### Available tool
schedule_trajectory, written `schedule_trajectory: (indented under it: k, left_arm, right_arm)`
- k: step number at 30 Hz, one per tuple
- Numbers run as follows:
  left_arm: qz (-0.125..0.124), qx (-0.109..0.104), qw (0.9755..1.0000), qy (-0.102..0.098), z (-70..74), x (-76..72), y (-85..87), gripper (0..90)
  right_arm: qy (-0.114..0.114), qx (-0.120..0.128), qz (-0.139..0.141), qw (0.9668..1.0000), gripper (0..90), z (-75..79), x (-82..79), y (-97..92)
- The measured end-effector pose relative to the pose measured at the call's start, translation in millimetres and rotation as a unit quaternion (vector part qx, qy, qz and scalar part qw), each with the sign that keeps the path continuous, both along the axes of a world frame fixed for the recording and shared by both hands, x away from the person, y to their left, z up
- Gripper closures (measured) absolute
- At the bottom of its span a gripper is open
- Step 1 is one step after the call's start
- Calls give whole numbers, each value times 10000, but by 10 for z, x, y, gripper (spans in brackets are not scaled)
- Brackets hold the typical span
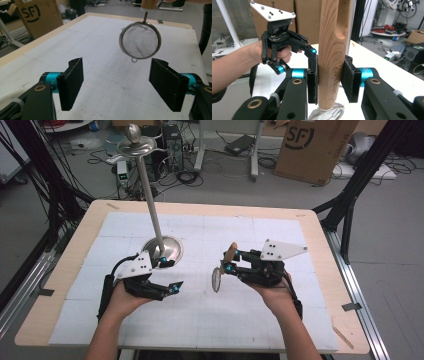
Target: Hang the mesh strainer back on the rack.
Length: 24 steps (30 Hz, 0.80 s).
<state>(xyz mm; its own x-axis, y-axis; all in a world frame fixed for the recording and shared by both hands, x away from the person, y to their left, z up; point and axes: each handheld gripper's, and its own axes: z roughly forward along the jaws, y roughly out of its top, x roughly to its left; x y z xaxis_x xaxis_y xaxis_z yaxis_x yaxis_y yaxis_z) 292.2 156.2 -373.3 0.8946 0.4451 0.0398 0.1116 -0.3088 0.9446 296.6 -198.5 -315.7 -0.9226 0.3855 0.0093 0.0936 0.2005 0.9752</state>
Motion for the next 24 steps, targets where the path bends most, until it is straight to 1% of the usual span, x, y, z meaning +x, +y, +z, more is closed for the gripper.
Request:
schedule_trajectory:
  k: [3, 5, 8, 11, 13, 15, 16, 17, 18, 20, 22, 24]
  left_arm:
    - [77, -42, 10000, 32, -5, 19, 94, 263]
    - [125, -110, 9999, 40, -6, 24, 145, 257]
    - [142, -96, 9998, 42, 0, 20, 200, 257]
    - [176, -87, 9998, 11, 9, 7, 223, 254]
    - [183, -96, 9998, -4, 13, -2, 228, 250]
    - [171, -106, 9998, -8, 16, -6, 232, 244]
    - [142, -125, 9998, -3, 14, -9, 230, 242]
    - [85, -125, 9999, -4, 12, -12, 226, 242]
    - [81, -117, 9999, -26, 13, -17, 221, 245]
    - [35, -108, 9999, -27, 12, -22, 213, 241]
    - [43, -103, 9999, -37, 10, -26, 211, 239]
    - [50, -127, 9999, -36, 12, -28, 221, 229]
  right_arm:
    - [16, -144, -22, 9999, 695, 65, 84, 37]
    - [-6, -213, -30, 9998, 695, 118, 144, 72]
    - [26, -322, 12, 9995, 695, 203, 242, 148]
    - [39, -409, 30, 9992, 695, 303, 338, 221]
    - [5, -432, 55, 9991, 695, 371, 404, 261]
    - [20, -486, 47, 9988, 695, 437, 451, 297]
    - [-27, -489, 82, 9988, 695, 479, 493, 322]
    - [43, -467, 87, 9989, 695, 511, 518, 343]
    - [13, -487, 88, 9988, 695, 543, 552, 361]
    - [12, -571, 76, 9983, 695, 606, 606, 400]
    - [-34, -620, 87, 9980, 695, 667, 660, 442]
    - [-8, -636, 97, 9979, 695, 727, 709, 478]
